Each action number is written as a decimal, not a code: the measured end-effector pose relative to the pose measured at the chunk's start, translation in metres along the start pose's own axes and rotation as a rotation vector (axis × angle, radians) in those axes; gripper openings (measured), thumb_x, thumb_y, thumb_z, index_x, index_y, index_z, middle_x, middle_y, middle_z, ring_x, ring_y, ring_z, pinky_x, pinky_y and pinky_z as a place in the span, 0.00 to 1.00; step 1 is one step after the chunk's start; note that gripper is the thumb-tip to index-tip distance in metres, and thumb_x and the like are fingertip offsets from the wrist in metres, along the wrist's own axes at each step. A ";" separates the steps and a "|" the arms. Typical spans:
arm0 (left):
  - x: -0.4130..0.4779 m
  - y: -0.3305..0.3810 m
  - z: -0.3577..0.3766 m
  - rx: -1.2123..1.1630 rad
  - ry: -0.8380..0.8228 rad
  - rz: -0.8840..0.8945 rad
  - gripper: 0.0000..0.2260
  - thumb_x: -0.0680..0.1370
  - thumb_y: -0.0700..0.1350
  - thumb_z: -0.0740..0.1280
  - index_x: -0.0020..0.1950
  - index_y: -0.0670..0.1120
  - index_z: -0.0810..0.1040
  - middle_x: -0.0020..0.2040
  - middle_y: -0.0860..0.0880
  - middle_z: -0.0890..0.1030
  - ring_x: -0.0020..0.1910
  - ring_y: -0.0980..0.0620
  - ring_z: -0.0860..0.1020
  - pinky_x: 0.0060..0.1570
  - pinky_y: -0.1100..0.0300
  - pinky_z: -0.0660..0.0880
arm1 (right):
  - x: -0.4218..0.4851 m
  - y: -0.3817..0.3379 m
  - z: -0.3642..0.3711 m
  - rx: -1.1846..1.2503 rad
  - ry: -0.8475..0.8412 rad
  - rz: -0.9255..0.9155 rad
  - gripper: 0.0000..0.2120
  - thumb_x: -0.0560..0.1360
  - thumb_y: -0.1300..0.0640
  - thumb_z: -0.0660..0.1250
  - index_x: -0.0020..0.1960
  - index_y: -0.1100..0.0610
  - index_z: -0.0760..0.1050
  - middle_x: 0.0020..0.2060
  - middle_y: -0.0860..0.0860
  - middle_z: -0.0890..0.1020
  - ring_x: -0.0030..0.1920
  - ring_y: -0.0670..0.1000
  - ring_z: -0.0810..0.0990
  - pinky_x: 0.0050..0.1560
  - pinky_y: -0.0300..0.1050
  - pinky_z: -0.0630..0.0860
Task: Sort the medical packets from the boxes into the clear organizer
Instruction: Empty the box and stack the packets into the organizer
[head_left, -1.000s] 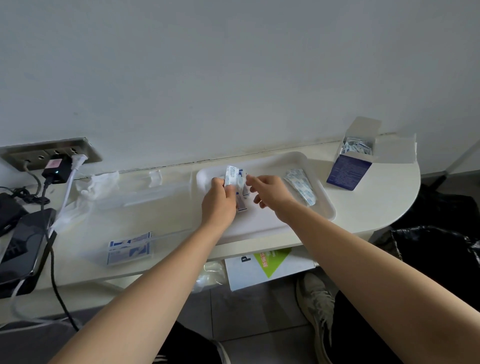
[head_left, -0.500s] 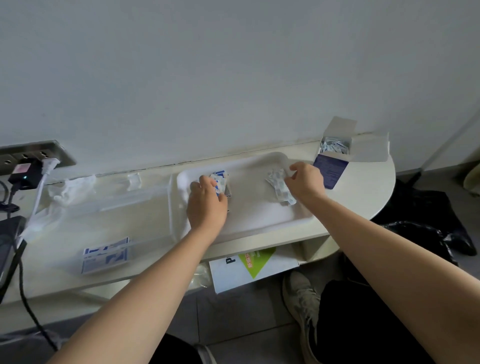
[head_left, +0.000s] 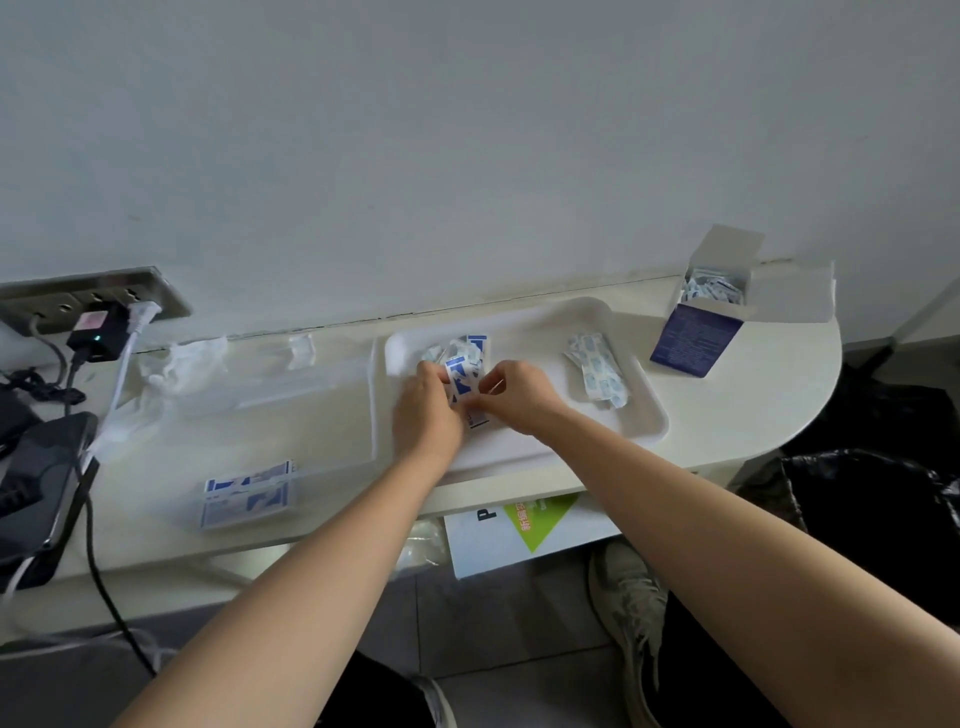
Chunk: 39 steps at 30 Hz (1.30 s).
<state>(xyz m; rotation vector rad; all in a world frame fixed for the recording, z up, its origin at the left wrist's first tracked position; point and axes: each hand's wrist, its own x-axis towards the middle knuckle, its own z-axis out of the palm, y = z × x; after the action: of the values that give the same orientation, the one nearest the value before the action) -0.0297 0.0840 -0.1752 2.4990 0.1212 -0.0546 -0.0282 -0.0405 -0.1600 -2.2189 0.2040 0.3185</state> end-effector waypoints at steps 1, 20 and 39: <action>0.000 -0.001 -0.001 -0.015 0.008 0.000 0.13 0.75 0.44 0.69 0.57 0.45 0.71 0.53 0.45 0.78 0.49 0.45 0.77 0.43 0.58 0.68 | 0.000 -0.001 0.002 0.028 -0.001 0.012 0.22 0.69 0.50 0.74 0.47 0.71 0.77 0.36 0.62 0.77 0.34 0.52 0.70 0.34 0.45 0.67; -0.004 0.018 -0.007 -0.925 -0.247 -0.214 0.09 0.79 0.36 0.63 0.56 0.39 0.80 0.41 0.46 0.81 0.38 0.51 0.79 0.41 0.60 0.77 | -0.002 0.012 -0.020 0.637 -0.047 0.081 0.03 0.76 0.62 0.67 0.49 0.61 0.78 0.35 0.52 0.78 0.31 0.46 0.71 0.33 0.37 0.69; -0.008 0.028 -0.010 -1.038 -0.194 -0.325 0.09 0.73 0.34 0.71 0.52 0.43 0.80 0.45 0.44 0.83 0.40 0.48 0.81 0.42 0.57 0.79 | -0.011 0.019 -0.031 0.601 -0.026 0.066 0.06 0.76 0.59 0.69 0.50 0.59 0.81 0.37 0.51 0.79 0.34 0.45 0.72 0.40 0.40 0.71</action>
<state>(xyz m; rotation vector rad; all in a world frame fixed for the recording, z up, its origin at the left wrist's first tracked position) -0.0348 0.0669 -0.1503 1.4133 0.3666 -0.2871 -0.0390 -0.0762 -0.1518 -1.6161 0.3131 0.2773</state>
